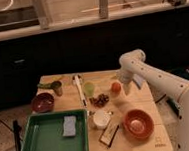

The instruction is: Place apple in paper cup

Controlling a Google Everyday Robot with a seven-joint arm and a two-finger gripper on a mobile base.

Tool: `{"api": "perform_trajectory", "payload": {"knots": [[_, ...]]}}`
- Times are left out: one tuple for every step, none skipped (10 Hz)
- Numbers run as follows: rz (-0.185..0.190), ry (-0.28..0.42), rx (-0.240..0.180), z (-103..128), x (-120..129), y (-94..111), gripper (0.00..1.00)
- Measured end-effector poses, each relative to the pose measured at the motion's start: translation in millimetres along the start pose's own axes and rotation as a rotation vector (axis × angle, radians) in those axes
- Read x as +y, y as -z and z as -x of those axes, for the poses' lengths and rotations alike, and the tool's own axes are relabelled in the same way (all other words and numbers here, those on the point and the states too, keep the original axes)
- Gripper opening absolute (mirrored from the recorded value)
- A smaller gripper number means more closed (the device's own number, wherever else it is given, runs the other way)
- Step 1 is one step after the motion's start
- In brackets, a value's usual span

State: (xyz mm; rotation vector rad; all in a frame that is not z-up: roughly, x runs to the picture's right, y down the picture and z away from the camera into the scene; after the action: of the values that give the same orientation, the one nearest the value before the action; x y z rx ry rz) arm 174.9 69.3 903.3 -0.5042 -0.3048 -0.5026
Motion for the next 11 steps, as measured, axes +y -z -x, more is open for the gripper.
{"api": "perform_trajectory", "payload": {"knots": [[0.002,0.010,-0.003,0.3,-0.1,-1.4,0.80],[0.003,0.022,-0.009,1.4,-1.7,-3.5,0.80],[0.003,0.034,-0.014,2.5,-3.3,-5.4,0.80],[0.005,0.045,-0.019,2.5,-3.5,-7.3,0.80],[0.006,0.058,-0.025,2.3,-3.6,-9.4,0.80],[0.008,0.068,-0.029,2.6,-3.8,-11.2,0.80],[0.010,0.077,-0.033,3.0,-3.9,-12.6,0.80],[0.011,0.088,-0.038,3.7,-5.0,-14.5,0.80],[0.011,0.094,-0.044,4.0,-5.5,-15.8,0.80],[0.012,0.098,-0.049,4.0,-5.3,-16.7,0.80],[0.012,0.103,-0.055,4.3,-5.5,-18.1,0.80]]}}
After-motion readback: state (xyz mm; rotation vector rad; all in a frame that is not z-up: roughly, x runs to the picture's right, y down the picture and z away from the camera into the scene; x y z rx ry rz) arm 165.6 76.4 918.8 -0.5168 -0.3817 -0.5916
